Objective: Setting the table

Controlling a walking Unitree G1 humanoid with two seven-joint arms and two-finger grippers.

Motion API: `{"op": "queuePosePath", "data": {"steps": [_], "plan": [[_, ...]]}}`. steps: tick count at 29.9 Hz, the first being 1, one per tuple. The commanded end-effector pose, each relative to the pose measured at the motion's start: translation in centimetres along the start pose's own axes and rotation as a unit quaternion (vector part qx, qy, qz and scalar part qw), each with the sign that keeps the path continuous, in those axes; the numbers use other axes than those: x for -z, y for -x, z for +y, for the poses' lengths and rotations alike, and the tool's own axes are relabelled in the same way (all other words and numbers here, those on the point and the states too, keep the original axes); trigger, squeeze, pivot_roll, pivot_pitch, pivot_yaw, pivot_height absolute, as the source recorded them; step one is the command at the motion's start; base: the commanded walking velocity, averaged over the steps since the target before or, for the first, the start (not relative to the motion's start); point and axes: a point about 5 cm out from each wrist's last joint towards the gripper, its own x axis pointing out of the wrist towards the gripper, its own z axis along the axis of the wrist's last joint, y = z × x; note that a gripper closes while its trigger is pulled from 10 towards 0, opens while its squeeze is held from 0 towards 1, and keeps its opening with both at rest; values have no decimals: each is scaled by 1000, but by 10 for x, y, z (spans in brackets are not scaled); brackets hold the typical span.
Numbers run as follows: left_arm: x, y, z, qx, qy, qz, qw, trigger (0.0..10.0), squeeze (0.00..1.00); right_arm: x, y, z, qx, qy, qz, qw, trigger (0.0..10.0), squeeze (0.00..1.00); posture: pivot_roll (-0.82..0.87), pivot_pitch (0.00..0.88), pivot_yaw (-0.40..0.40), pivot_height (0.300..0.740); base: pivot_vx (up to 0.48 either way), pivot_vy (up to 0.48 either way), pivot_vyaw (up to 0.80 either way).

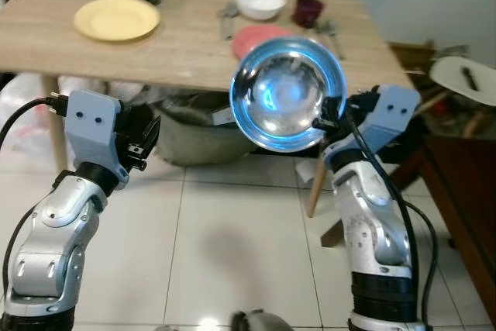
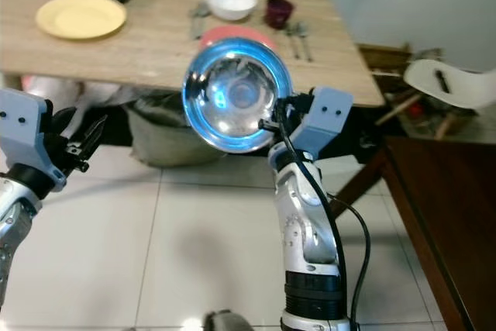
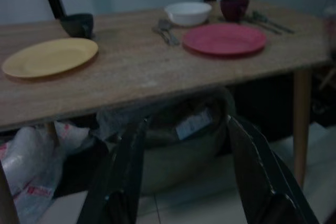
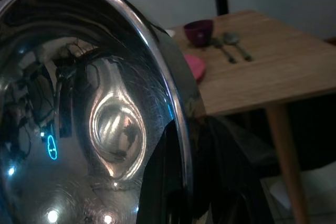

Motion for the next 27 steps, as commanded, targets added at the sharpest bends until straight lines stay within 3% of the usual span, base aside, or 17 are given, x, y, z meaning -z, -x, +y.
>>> {"op": "queuePosePath", "data": {"steps": [1, 27], "plan": [[3, -1, -5, 7, 3, 7, 1000, 10000, 0, -6, 1, -2, 3, -2, -12, 1000, 10000, 0, -35, 61, -45, 740, 0, 0, -800], [2, -5, -7, 13, -2, 6, 1000, 10000, 0, -7, 0, -3, 10, -4, -14, 1000, 10000, 0, -39, 59, -39, 740, 0, 0, -800]]}}
